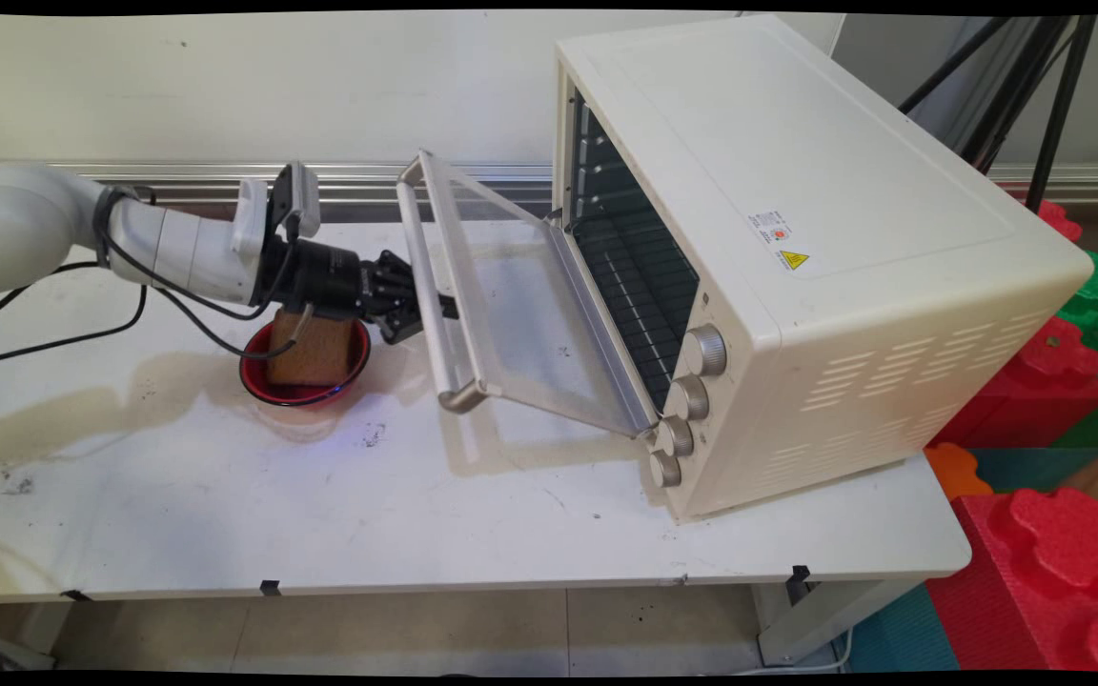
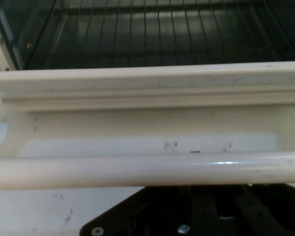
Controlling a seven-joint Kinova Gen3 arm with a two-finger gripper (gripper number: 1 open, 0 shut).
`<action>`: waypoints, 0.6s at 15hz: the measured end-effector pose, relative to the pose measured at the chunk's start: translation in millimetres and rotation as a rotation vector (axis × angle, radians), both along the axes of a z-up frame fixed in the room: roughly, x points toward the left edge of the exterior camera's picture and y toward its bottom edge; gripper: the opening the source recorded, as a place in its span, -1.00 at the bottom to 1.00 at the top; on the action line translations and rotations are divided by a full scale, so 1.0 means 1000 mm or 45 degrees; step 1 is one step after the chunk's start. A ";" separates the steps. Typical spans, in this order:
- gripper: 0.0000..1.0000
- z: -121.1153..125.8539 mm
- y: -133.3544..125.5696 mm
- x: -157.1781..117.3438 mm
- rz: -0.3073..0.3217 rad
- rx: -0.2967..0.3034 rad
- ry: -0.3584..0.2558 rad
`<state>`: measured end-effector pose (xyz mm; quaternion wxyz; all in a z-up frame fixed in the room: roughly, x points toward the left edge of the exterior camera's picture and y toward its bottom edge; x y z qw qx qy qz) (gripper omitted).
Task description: Close the oven
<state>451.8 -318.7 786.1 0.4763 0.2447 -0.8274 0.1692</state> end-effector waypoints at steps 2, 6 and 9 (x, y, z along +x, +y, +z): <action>-1.00 0.009 -0.002 -0.007 -0.004 -0.016 0.021; -1.00 0.021 -0.007 -0.021 -0.012 -0.038 0.054; -1.00 0.027 -0.011 -0.030 -0.016 -0.048 0.069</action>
